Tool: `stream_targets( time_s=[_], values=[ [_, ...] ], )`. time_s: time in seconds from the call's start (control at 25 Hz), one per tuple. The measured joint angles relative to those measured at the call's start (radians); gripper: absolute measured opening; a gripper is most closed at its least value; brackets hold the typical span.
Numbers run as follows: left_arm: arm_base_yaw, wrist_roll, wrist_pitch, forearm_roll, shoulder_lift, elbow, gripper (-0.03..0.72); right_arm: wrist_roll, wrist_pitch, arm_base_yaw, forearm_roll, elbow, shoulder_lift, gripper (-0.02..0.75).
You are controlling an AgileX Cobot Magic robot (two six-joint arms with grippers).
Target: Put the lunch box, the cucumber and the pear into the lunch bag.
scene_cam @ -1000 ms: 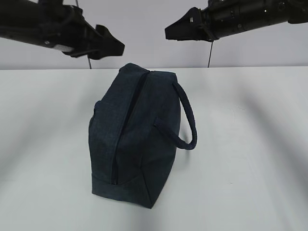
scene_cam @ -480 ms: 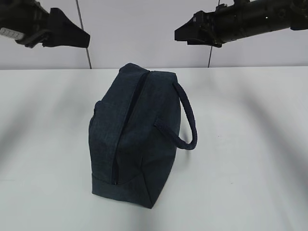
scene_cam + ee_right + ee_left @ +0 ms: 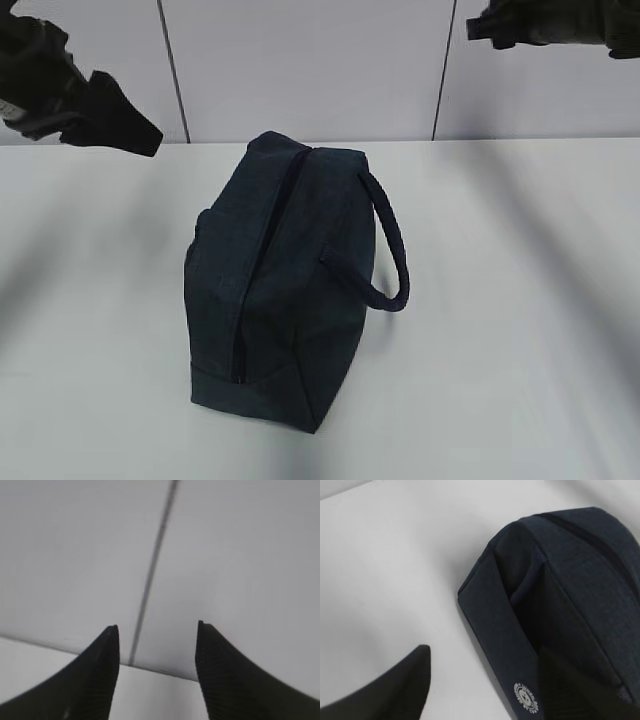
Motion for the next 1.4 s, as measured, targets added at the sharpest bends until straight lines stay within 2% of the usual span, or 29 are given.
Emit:
stream_targets(
  time_s=[0.08, 0.12, 0.2, 0.32, 0.44, 0.52, 0.68, 0.84, 1.04, 1.28, 1.4],
  values=[
    [0.0, -0.021, 0.0, 0.016, 0.0, 0.0, 0.403, -0.025, 0.132, 0.0, 0.025, 0.021, -0.004, 0.393],
    [0.0, -0.028, 0.001, 0.021, 0.0, 0.0, 0.403, -0.054, 0.2, 0.0, 0.073, 0.037, -0.01, 0.393],
    [0.0, -0.034, 0.002, 0.025, 0.0, 0.0, 0.402, -0.126, 0.327, 0.0, 0.216, 0.059, -0.017, 0.393],
    [0.0, -0.036, 0.002, 0.029, 0.0, 0.0, 0.4, -0.278, 0.468, 0.0, 0.516, 0.074, -0.017, 0.392],
    [0.0, -0.039, 0.0, 0.029, 0.0, 0.0, 0.4, -0.485, 0.493, 0.0, 0.858, 0.076, -0.017, 0.391],
    [0.0, -0.039, -0.002, 0.029, 0.0, 0.0, 0.4, -0.632, 0.491, 0.016, 1.043, 0.076, -0.017, 0.374],
    [0.0, -0.041, -0.032, 0.039, 0.0, 0.0, 0.4, -0.976, 0.491, 0.082, 1.287, 0.08, -0.057, 0.302],
    [0.0, -0.061, -0.05, 0.055, 0.0, 0.0, 0.4, -1.153, 0.524, 0.171, 1.35, 0.082, -0.159, 0.242],
    [0.0, -0.165, -0.01, 0.141, -0.002, -0.001, 0.4, -1.254, 0.58, 0.282, 1.361, 0.082, -0.305, 0.233],
    [0.0, -0.337, 0.058, 0.309, -0.058, -0.001, 0.4, -1.293, 0.702, 0.398, 1.367, 0.082, -0.446, 0.233],
    [0.0, -0.371, 0.076, 0.345, -0.115, -0.001, 0.398, -1.296, 0.782, 0.433, 1.368, 0.082, -0.5, 0.233]
  ],
)
